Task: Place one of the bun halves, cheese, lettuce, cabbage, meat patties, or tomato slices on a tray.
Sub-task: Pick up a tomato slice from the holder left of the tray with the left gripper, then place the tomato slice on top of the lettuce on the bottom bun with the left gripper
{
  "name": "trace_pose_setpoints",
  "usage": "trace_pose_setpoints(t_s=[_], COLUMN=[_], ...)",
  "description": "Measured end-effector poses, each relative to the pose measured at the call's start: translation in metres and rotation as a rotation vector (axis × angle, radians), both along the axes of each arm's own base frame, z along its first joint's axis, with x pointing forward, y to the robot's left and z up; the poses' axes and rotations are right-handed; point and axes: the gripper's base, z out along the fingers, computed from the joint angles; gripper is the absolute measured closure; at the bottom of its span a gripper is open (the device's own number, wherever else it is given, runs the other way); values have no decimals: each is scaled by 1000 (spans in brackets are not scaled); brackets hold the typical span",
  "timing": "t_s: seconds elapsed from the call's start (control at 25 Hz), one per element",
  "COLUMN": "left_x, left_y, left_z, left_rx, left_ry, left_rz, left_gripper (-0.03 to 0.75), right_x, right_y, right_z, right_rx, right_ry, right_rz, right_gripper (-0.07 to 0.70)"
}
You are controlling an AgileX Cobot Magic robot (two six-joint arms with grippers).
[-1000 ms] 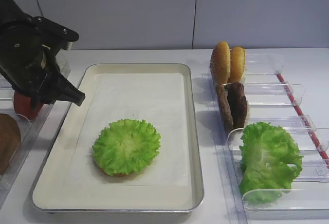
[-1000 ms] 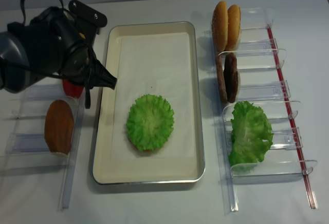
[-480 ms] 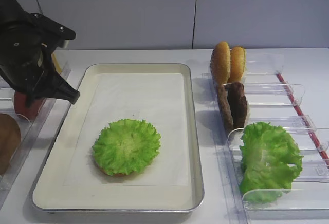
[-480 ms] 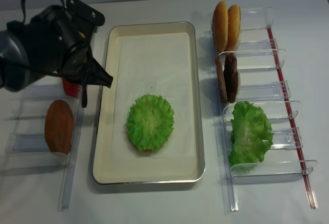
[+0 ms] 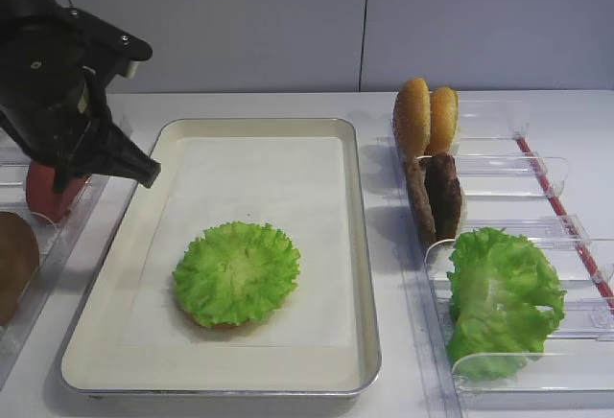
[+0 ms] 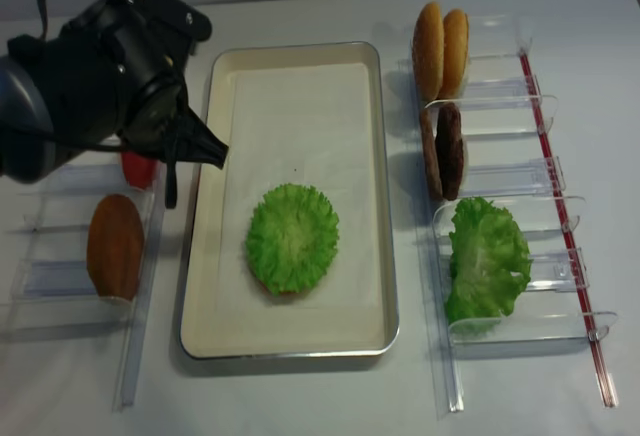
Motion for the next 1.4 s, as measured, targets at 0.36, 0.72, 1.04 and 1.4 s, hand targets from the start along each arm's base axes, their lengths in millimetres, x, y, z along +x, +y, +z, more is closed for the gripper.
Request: trace_pose_setpoints(t_s=[0.36,0.72,1.04,1.4], left_x=[-23,-32,-23,-13], left_y=[-10,-21,-4,-1], left_z=[34,43,43,28], left_rx=[-116,-335,-674,-1099], left_ry=[-85,-47,57,245], left_rz=[2,-51,-115,-327], left_gripper=[664,666,666,666], right_x=[0,0,0,0], right_y=[0,0,0,0], right_z=[0,0,0,0], right_rx=[0,0,2,2], right_ry=[0,0,0,0], right_rz=[0,0,-1,-1], right_gripper=[140,140,140,140])
